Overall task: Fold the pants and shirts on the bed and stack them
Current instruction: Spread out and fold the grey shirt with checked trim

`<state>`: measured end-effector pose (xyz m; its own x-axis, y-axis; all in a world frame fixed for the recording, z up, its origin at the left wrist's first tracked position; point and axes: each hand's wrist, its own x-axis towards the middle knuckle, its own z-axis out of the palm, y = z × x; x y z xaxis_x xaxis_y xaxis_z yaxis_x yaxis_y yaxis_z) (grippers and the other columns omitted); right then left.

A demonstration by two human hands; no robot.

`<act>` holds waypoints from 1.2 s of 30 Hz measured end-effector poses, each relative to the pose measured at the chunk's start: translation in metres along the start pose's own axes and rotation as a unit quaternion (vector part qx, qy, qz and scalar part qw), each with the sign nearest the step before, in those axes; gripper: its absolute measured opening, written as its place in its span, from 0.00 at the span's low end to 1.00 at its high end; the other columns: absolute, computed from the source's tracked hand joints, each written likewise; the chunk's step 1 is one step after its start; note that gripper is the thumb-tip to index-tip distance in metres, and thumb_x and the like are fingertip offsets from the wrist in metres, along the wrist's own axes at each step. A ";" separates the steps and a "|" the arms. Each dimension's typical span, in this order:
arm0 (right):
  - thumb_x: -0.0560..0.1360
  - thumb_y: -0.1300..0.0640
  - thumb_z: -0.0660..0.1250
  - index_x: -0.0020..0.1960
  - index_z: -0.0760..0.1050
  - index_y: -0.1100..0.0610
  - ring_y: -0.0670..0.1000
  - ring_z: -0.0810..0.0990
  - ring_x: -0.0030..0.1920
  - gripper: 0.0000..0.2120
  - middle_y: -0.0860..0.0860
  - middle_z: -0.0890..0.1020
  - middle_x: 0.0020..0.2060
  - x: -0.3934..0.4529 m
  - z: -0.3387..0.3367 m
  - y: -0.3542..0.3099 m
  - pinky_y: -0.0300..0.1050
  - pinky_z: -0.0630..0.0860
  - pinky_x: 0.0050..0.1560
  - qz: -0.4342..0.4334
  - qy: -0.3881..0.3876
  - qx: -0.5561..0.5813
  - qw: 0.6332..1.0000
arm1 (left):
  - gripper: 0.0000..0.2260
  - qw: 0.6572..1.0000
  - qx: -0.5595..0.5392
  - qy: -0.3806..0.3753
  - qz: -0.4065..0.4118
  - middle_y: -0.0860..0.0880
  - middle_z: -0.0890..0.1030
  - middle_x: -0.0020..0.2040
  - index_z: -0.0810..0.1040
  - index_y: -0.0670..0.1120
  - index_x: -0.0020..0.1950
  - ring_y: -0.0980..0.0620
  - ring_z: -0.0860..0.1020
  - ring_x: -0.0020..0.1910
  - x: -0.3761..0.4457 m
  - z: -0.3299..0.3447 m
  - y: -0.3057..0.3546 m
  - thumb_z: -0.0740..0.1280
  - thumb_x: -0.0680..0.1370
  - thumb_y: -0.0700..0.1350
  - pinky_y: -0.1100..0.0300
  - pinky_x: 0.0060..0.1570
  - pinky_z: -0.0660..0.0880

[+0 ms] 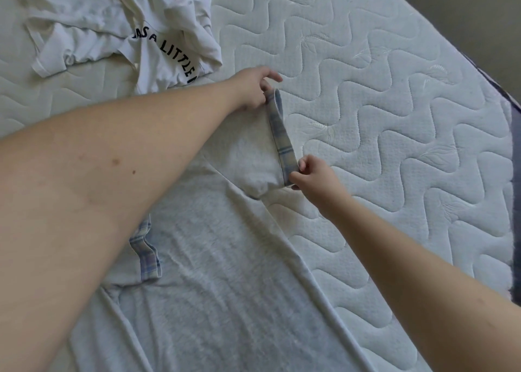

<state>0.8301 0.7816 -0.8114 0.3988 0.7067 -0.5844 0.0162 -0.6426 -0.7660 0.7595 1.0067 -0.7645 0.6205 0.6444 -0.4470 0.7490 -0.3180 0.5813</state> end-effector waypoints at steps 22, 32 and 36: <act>0.73 0.64 0.68 0.46 0.82 0.53 0.41 0.76 0.33 0.08 0.47 0.82 0.34 -0.051 0.050 -0.040 0.34 0.73 0.36 -0.067 -0.001 0.081 0.994 | 0.12 0.961 -0.257 0.075 -0.071 0.50 0.76 0.40 0.77 0.51 0.42 0.53 0.75 0.43 -0.061 -0.001 -0.055 0.67 0.75 0.33 0.61 0.41 0.75; 0.75 0.60 0.68 0.58 0.82 0.52 0.44 0.75 0.43 0.13 0.48 0.78 0.46 -0.090 0.158 -0.041 0.37 0.71 0.48 -0.200 -0.056 -0.153 0.966 | 0.14 0.897 -0.388 0.125 -0.173 0.48 0.79 0.35 0.76 0.47 0.40 0.54 0.79 0.31 -0.177 -0.025 -0.155 0.64 0.77 0.29 0.64 0.33 0.78; 0.77 0.58 0.67 0.58 0.82 0.53 0.48 0.77 0.47 0.11 0.50 0.79 0.49 -0.104 0.193 -0.039 0.42 0.74 0.49 -0.230 -0.061 -0.186 0.953 | 0.14 0.832 -0.489 0.136 -0.223 0.47 0.76 0.34 0.73 0.48 0.40 0.49 0.73 0.33 -0.208 -0.029 -0.177 0.53 0.78 0.35 0.59 0.36 0.71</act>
<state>0.6111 0.7906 -0.7725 0.1619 0.9536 -0.2540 0.4974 -0.3012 -0.8136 0.4910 0.9485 -0.7548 0.1557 0.7219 -0.6742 0.2605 0.6284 0.7330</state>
